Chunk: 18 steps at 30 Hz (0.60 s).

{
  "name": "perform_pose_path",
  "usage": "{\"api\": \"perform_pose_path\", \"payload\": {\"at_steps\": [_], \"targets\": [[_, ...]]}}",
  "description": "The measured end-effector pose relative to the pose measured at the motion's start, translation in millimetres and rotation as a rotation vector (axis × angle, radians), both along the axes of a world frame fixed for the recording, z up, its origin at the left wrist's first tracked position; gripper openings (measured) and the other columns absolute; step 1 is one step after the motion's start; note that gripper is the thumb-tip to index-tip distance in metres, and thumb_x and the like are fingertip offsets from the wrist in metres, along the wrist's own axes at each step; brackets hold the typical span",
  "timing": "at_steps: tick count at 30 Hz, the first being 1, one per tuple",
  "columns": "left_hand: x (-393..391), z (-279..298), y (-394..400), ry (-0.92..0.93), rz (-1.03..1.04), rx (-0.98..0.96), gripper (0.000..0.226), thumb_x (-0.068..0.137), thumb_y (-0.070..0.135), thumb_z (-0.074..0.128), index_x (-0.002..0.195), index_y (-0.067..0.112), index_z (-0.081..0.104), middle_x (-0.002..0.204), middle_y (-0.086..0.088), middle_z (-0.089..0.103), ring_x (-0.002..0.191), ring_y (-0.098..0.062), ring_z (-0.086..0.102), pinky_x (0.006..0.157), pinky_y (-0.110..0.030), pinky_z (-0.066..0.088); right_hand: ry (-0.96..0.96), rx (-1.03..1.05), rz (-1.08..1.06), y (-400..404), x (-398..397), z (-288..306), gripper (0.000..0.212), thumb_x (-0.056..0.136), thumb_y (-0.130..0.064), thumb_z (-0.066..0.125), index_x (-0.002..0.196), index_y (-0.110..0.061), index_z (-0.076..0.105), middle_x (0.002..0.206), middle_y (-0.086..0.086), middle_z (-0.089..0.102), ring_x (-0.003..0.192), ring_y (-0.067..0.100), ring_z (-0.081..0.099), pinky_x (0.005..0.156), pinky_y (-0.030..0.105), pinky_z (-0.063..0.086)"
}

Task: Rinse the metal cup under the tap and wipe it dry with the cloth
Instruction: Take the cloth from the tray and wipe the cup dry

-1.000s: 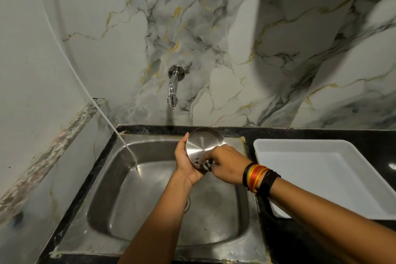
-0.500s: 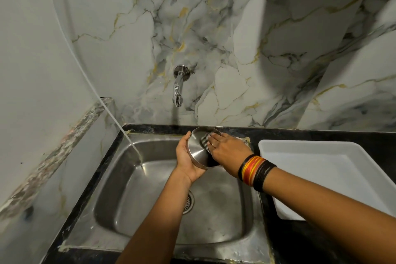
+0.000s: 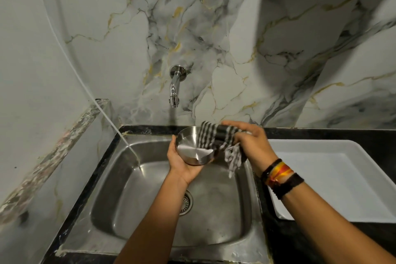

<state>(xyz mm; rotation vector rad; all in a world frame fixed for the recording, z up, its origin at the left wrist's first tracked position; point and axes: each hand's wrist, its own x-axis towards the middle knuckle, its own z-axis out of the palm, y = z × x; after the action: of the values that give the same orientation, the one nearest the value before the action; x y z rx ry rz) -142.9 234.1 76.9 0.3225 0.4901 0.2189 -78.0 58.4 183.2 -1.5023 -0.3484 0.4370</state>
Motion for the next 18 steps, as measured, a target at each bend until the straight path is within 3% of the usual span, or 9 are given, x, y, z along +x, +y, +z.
{"api": "perform_pose_path", "payload": {"at_steps": [4, 8, 13, 16, 18], "targets": [[-6, 6, -4, -0.053, -0.012, -0.126, 0.072, 0.100, 0.059, 0.052, 0.149, 0.006, 0.056, 0.144, -0.040, 0.061, 0.129, -0.062, 0.062, 0.097, -0.077, 0.054, 0.043, 0.057, -0.265, -5, 22, -12, 0.056, 0.089, 0.017, 0.043, 0.128, -0.011, 0.073, 0.128, 0.013, 0.072, 0.119, 0.029, 0.069, 0.106, 0.047, 0.054], [4, 15, -16, 0.015, 0.075, -0.069, 0.068, 0.102, 0.054, 0.046, 0.148, 0.005, 0.060, 0.126, -0.034, 0.074, 0.122, -0.051, 0.066, 0.092, -0.059, 0.060, -0.020, -0.087, -0.055, 8, -6, -34, 0.061, 0.096, 0.009, 0.049, 0.151, -0.017, 0.054, 0.146, 0.005, 0.062, 0.121, 0.012, 0.065, 0.107, 0.029, 0.052], [13, 19, -29, 0.111, 0.230, -0.054, 0.063, 0.102, 0.058, 0.042, 0.137, 0.012, 0.067, 0.130, -0.028, 0.069, 0.111, -0.042, 0.067, 0.083, -0.049, 0.058, -0.086, -0.147, 0.018, 15, -37, -54, 0.074, 0.098, 0.006, 0.048, 0.164, -0.023, 0.029, 0.164, 0.001, 0.040, 0.150, 0.020, 0.039, 0.123, 0.047, 0.034], [18, 23, -30, 0.157, 0.310, -0.053, 0.065, 0.101, 0.062, 0.043, 0.135, 0.013, 0.067, 0.128, -0.027, 0.068, 0.118, -0.044, 0.066, 0.093, -0.052, 0.059, -0.128, -0.131, 0.066, 16, -57, -55, 0.078, 0.102, 0.004, 0.050, 0.165, -0.027, 0.018, 0.170, -0.002, 0.026, 0.156, 0.015, 0.027, 0.127, 0.044, 0.028], [23, 26, -26, 0.211, 0.376, -0.026, 0.065, 0.103, 0.062, 0.042, 0.133, 0.010, 0.067, 0.117, -0.025, 0.070, 0.108, -0.041, 0.068, 0.084, -0.046, 0.060, -0.207, -0.125, 0.130, 16, -76, -60, 0.079, 0.103, 0.000, 0.052, 0.165, -0.031, 0.014, 0.172, -0.007, 0.017, 0.157, 0.009, 0.019, 0.128, 0.040, 0.022]]}}
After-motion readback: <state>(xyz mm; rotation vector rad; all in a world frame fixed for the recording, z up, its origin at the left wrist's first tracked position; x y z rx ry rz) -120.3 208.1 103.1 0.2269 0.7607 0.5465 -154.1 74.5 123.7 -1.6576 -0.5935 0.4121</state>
